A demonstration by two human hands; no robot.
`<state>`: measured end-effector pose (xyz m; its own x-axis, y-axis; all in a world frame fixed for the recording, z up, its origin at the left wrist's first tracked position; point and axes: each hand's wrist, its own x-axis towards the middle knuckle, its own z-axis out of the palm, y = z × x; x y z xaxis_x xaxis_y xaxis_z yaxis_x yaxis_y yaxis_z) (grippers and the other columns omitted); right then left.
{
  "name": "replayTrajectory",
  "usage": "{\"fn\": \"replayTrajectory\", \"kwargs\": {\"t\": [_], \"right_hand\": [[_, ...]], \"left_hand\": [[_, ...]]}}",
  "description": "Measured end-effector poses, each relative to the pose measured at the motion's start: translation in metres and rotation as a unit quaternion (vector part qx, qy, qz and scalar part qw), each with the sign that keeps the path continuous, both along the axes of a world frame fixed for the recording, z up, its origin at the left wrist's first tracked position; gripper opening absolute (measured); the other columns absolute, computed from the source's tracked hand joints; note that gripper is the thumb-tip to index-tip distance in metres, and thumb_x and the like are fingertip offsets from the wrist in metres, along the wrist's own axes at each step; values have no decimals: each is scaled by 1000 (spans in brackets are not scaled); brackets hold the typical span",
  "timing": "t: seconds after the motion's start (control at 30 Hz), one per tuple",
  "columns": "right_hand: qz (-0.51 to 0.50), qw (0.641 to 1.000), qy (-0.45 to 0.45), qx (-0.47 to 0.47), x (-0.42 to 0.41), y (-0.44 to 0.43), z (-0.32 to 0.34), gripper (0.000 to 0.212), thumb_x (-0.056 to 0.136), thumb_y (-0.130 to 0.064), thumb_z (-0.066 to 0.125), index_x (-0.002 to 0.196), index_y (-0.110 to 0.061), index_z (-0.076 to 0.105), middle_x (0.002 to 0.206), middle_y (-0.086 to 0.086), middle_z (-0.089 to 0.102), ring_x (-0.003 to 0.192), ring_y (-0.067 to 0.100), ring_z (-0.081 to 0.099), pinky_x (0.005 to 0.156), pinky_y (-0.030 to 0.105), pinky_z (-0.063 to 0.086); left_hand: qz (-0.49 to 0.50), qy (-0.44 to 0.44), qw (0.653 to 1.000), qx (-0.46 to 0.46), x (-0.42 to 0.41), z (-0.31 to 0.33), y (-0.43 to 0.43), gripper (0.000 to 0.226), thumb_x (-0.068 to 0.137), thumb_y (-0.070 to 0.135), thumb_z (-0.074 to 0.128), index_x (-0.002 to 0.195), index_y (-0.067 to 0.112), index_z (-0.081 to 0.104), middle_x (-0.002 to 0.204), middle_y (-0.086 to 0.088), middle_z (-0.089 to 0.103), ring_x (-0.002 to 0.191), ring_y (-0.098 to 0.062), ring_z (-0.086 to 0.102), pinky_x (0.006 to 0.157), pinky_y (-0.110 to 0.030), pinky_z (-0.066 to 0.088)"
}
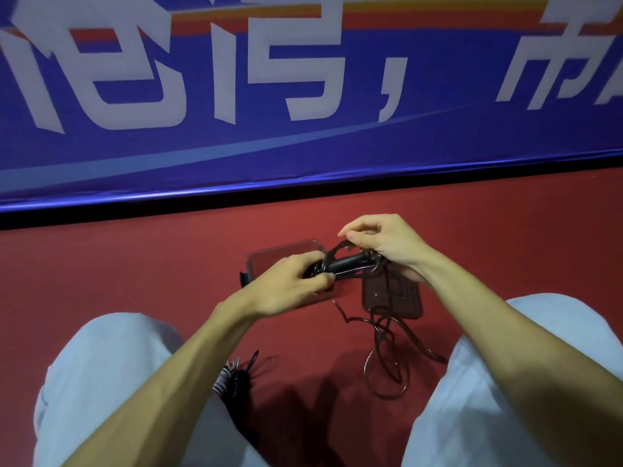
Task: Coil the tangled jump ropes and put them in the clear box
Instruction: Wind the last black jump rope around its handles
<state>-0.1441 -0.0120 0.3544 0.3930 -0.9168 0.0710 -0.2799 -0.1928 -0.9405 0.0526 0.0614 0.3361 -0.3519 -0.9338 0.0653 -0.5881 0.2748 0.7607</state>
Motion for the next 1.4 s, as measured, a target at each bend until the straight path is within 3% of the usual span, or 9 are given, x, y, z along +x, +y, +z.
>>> {"fn": "replayTrajectory", "kwargs": {"t": [0.1, 0.3, 0.47, 0.6, 0.83, 0.93, 1.07, 1.27, 1.4], "right_hand": [[19, 991, -70, 109, 1, 0, -1, 21, 94, -3, 51, 85, -10, 68, 71, 4, 58, 50, 8, 47, 45, 18, 32], [40, 980, -132, 147, 11, 12, 6, 25, 92, 8, 37, 104, 1, 57, 94, 17, 62, 40, 7, 38, 35, 15, 17], [11, 996, -70, 57, 13, 15, 5, 22, 96, -26, 48, 111, -12, 56, 103, 10, 64, 49, 15, 48, 37, 17, 24], [-9, 998, 15, -59, 14, 12, -1, 51, 82, -65, 51, 99, -19, 65, 100, 27, 65, 50, 15, 57, 41, 17, 36], [-76, 982, 122, -120, 17, 18, 2, 37, 93, -49, 53, 87, -20, 75, 48, 3, 61, 38, 1, 48, 49, 15, 34], [-81, 972, 167, -147, 17, 18, 2, 34, 95, -43, 53, 84, -19, 74, 46, 1, 62, 45, -1, 54, 58, 12, 36], [-111, 947, 231, -195, 21, 17, -6, 47, 96, -42, 50, 72, -9, 71, 53, 9, 64, 59, 22, 66, 59, 30, 52], [-140, 961, 202, -125, 20, 15, -5, 56, 93, -44, 55, 52, -6, 58, 37, -2, 52, 37, 8, 49, 44, 16, 35], [-76, 993, -6, 88, 19, 14, -2, 51, 94, -51, 51, 87, -3, 67, 68, 11, 63, 41, 13, 44, 35, 19, 28]], "left_hand": [[22, 140, 988, 58, -3, 8, 3, 13, 99, 9, 49, 102, 6, 61, 81, -3, 55, 71, -13, 47, 61, -21, 38], [84, 306, 943, 101, 7, 14, -1, 49, 99, 15, 50, 138, 44, 38, 91, -10, 66, 71, -22, 56, 54, -22, 47], [108, 234, 965, 55, 3, 11, -6, 24, 100, 15, 49, 120, 21, 61, 90, -1, 65, 76, -12, 58, 56, -13, 44], [97, 145, 984, 24, 9, 6, -9, 21, 99, 23, 52, 118, 20, 61, 79, 7, 63, 60, -2, 52, 52, -13, 41], [108, -1, 993, -43, 14, -3, -14, 17, 96, 34, 57, 113, 29, 59, 72, 11, 62, 54, 0, 51, 54, -13, 40], [106, -38, 992, -62, 14, -6, -13, 14, 95, 37, 58, 108, 35, 55, 71, 14, 61, 57, -3, 54, 57, -19, 41], [113, -96, 985, -85, 12, -12, -15, 26, 95, 45, 54, 120, 36, 52, 75, 17, 58, 66, -3, 55, 61, -28, 40], [101, -127, 981, -110, 9, -17, -13, 36, 97, 48, 49, 129, 31, 46, 88, 14, 56, 77, -12, 52, 66, -34, 39], [118, -73, 985, -107, 12, -11, -18, 28, 96, 42, 53, 119, 25, 54, 74, 17, 57, 62, 3, 54, 59, -22, 39]]}}
